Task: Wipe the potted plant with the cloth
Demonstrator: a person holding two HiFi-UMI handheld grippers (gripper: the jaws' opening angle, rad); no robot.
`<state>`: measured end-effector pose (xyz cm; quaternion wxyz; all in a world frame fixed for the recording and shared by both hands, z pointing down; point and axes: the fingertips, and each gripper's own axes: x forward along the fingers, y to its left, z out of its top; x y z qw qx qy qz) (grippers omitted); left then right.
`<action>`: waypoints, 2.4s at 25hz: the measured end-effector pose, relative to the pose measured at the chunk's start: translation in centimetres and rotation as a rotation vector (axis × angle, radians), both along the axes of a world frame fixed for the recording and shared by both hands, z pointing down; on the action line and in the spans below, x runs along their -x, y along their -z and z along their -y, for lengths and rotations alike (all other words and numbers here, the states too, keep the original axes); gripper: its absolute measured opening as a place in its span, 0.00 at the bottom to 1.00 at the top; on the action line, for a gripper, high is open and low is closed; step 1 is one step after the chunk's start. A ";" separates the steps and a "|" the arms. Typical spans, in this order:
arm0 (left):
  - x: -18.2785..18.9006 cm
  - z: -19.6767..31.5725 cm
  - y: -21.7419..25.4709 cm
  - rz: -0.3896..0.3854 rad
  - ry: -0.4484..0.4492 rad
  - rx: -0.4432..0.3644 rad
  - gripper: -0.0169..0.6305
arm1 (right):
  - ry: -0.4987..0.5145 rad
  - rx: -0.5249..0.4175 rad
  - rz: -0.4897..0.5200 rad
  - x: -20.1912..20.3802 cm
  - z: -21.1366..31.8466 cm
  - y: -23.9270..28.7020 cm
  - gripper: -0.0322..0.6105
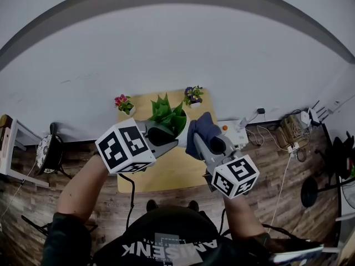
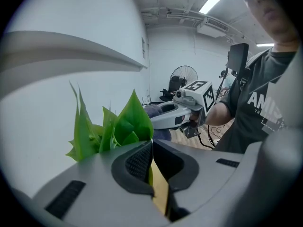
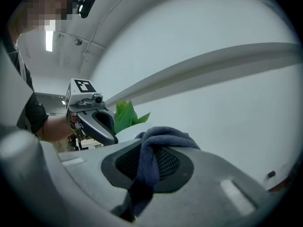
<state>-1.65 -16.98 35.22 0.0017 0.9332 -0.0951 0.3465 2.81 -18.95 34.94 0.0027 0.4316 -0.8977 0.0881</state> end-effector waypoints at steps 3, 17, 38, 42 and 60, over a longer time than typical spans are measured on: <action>0.0 -0.1 -0.1 -0.001 -0.015 -0.010 0.04 | -0.019 0.035 0.000 -0.7 -0.1 -1.6 0.12; -0.1 -1.4 -1.1 0.100 -0.111 -0.100 0.04 | -0.037 0.100 0.008 -3.8 -1.0 -3.6 0.12; -0.1 -1.6 -1.3 0.106 -0.132 -0.166 0.04 | 0.026 0.066 0.004 -0.6 0.7 -0.4 0.12; 0.1 -1.7 -1.5 0.122 -0.147 -0.183 0.04 | 0.004 0.127 0.015 -1.1 0.8 -3.1 0.12; 0.5 -3.4 -2.7 0.185 -0.264 -0.250 0.04 | -0.040 0.190 0.067 -4.6 -0.2 -5.2 0.12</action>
